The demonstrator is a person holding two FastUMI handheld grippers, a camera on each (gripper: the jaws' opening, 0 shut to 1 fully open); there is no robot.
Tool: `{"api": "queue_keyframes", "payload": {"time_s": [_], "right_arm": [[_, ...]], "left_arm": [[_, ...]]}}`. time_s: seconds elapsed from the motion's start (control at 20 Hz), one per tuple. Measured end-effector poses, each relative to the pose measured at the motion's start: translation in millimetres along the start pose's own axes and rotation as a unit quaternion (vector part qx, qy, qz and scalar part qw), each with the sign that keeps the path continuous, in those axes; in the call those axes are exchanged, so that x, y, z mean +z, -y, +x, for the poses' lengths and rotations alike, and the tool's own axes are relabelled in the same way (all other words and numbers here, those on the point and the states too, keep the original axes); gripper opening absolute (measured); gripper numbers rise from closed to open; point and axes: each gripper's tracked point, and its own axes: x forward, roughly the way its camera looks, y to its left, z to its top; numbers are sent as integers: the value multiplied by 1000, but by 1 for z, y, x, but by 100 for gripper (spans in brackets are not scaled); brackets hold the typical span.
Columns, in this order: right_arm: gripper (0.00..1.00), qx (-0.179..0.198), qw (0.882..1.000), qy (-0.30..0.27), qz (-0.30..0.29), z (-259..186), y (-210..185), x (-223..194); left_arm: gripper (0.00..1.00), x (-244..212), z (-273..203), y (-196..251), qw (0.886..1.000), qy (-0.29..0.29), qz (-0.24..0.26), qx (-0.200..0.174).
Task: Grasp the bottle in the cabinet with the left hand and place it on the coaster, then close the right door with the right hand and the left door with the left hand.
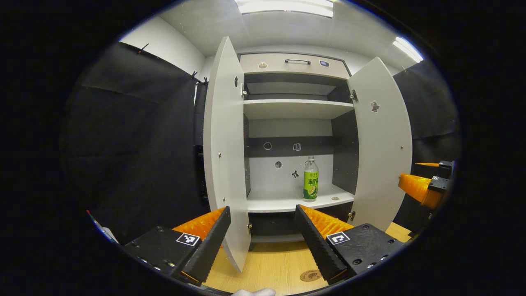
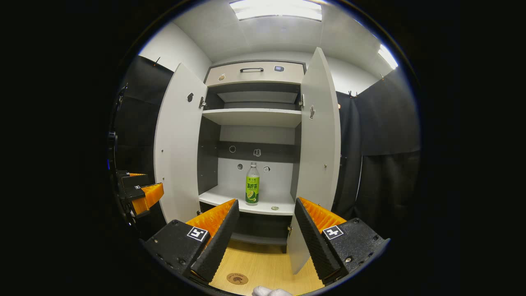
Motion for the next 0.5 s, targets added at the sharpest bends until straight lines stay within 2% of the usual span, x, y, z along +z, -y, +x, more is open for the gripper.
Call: {"api": "queue_keyframes", "payload": {"time_s": [0.3,0.5], "right_arm": [[84,-15,1000,-2,-5,0,9,4],[84,-25,1000,1,-12,-2,14,11]], "left_arm": [[96,-3,42,19,1000,-1,-8,-26],[96,-1,93,45,999,2,-17,-50]]}}
